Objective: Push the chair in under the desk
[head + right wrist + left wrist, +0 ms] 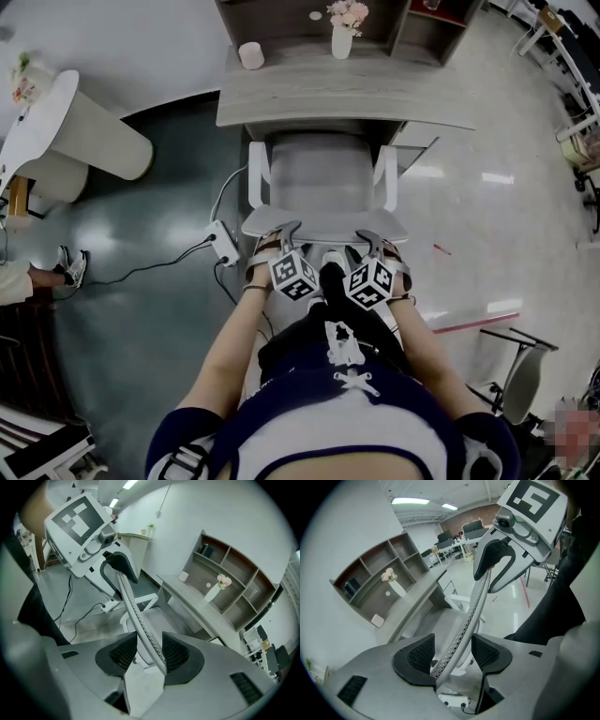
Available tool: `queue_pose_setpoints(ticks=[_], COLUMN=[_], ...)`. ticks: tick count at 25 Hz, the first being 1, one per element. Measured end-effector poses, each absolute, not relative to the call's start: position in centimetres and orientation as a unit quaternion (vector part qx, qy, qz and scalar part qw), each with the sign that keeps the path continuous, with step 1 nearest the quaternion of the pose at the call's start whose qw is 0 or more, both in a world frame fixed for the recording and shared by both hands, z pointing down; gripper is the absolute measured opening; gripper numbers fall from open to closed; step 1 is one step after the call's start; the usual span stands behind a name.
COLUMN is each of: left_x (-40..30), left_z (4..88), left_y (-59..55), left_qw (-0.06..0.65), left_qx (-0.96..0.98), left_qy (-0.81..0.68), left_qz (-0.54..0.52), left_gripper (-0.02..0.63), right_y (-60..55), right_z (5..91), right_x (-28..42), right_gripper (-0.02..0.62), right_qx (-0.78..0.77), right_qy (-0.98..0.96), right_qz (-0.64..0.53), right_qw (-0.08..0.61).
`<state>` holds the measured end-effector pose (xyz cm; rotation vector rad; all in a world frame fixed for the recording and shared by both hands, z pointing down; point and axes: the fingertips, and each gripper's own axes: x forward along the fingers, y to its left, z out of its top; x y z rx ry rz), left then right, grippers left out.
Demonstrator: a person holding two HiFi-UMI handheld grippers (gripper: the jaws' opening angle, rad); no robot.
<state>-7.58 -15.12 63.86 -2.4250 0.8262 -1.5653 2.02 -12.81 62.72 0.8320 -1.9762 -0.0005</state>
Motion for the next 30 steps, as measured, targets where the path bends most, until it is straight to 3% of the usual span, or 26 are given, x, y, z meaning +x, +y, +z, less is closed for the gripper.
queue_pose_setpoints(ticks=[14,20,30], left_x=[-5.3,-3.9,-2.6], left_z=[63.6,63.3,63.5], left_y=[-18.7,-18.5,-17.4], left_qw=[0.092,0.105,0.117], left_qx=[-0.814,-0.814,-0.811], left_qy=[0.272,0.280,0.281], left_qz=[-0.504,-0.497,-0.500], left_gripper=[0.249,0.226,0.215], right_y=[-17.2,-18.8,-18.0], right_z=[62.7,65.4,65.9], right_x=[4.1,7.4,8.8], right_gripper=[0.150,0.138,0.123], right_qx=[0.318,0.244,0.240], right_qy=[-0.812,-0.730,-0.729], right_qz=[-0.028,-0.175,-0.122], right_qw=[0.489,0.614,0.629])
